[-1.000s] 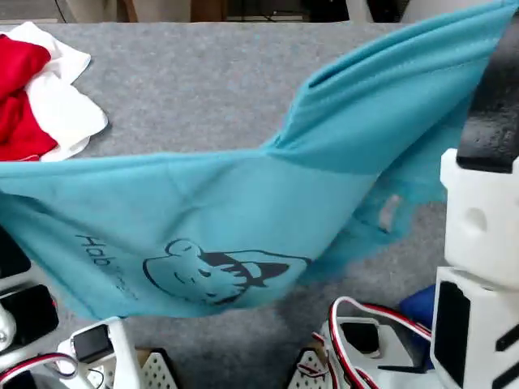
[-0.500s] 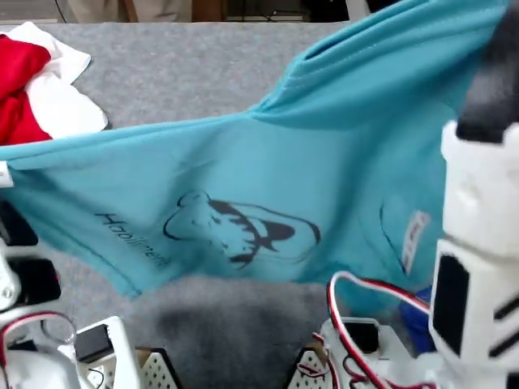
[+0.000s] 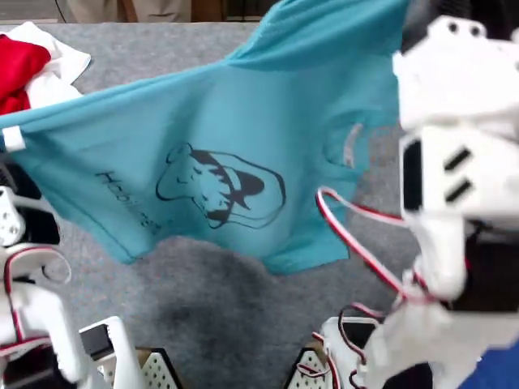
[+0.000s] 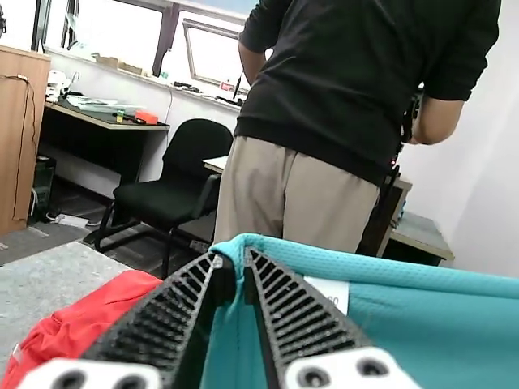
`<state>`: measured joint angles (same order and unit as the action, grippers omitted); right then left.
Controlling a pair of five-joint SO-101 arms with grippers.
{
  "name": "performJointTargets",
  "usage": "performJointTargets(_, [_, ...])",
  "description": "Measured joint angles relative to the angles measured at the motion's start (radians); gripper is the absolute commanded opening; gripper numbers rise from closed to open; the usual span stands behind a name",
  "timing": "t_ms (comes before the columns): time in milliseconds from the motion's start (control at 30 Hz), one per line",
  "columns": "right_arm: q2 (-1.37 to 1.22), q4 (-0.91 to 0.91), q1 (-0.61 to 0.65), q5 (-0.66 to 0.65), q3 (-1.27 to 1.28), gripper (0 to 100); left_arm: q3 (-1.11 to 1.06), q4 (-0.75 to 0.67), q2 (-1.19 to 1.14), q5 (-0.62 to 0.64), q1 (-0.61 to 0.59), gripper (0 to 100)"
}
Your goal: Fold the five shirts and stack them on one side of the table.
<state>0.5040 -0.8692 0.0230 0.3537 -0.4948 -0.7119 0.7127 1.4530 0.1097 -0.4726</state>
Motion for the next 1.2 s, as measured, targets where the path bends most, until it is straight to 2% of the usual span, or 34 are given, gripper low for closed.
performJointTargets(400, [-0.003, 0.503, -0.005, 0.000, 0.585, 0.5, -0.333, -0.413, -0.018, -0.006, 0.000, 2])
performJointTargets(533, [-0.005, 0.551, 0.000, 0.000, 0.697, 0.5, -0.397, -0.535, -0.095, -0.072, 0.028, 2])
performJointTargets(700, [-0.005, 0.557, 0.037, 0.000, 0.766, 0.5, -0.402, -0.624, -0.276, -0.101, 0.084, 2])
performJointTargets(867, [-0.031, 0.540, 0.077, 0.000, 0.776, 0.5, -0.347, -0.628, -0.457, -0.101, 0.114, 2])
performJointTargets(1000, [-0.089, 0.419, 0.120, 0.021, 0.776, 0.6, -0.311, -0.615, -0.539, -0.101, 0.118, 2])
performJointTargets(1100, [-0.186, 0.285, 0.161, 0.029, 0.755, 1.3, -0.288, -0.508, -0.548, -0.101, 0.118, 2])
performJointTargets(1200, [-0.319, 0.147, 0.224, 0.029, 0.664, 4.3, -0.252, -0.339, -0.548, -0.101, 0.118, 2])
